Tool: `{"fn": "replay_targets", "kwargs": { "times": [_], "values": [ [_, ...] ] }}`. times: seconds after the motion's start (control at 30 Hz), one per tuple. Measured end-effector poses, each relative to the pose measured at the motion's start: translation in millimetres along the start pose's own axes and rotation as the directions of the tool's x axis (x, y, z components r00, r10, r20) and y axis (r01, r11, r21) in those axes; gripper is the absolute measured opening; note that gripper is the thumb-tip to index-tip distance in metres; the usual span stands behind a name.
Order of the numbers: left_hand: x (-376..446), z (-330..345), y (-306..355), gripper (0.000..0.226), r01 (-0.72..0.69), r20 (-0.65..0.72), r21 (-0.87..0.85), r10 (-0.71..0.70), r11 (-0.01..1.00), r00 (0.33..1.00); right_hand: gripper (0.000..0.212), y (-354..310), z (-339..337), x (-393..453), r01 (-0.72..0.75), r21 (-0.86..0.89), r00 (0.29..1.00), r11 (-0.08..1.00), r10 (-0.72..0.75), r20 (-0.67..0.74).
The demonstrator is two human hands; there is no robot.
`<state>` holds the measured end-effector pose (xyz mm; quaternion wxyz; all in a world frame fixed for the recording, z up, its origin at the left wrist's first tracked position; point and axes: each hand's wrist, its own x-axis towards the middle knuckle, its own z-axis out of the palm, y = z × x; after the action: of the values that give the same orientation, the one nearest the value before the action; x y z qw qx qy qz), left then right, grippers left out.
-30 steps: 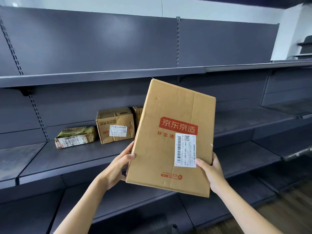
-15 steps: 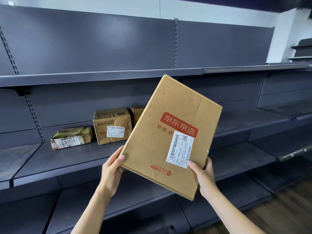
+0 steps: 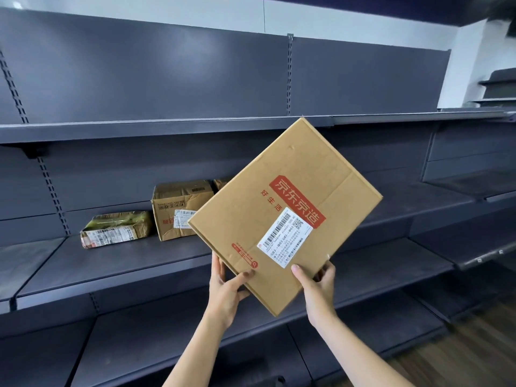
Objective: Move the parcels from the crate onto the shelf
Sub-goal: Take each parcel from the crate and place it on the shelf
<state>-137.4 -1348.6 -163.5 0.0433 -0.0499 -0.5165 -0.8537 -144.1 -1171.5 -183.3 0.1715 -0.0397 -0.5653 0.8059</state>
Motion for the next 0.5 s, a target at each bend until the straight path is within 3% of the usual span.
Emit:
{"fn": "replay_targets", "kwargs": {
  "times": [0.23,0.43,0.5],
  "values": [
    [7,-18,2,0.059,0.029,0.000,-0.111,-0.029,0.993,1.000,0.056,-7,0,4,0.068,-0.017,0.994,0.998,-0.066,0.083],
    [13,-33,15,0.072,0.042,0.032,-0.120,-0.038,0.992,0.999,0.071,-81,-11,53,0.104,0.277,0.994,0.955,-0.106,-0.006],
    [15,-33,17,0.076,0.051,0.052,-0.102,-0.046,0.993,0.998,0.077,-106,-27,73,0.128,0.264,0.992,0.956,-0.126,-0.023]
  ]
}}
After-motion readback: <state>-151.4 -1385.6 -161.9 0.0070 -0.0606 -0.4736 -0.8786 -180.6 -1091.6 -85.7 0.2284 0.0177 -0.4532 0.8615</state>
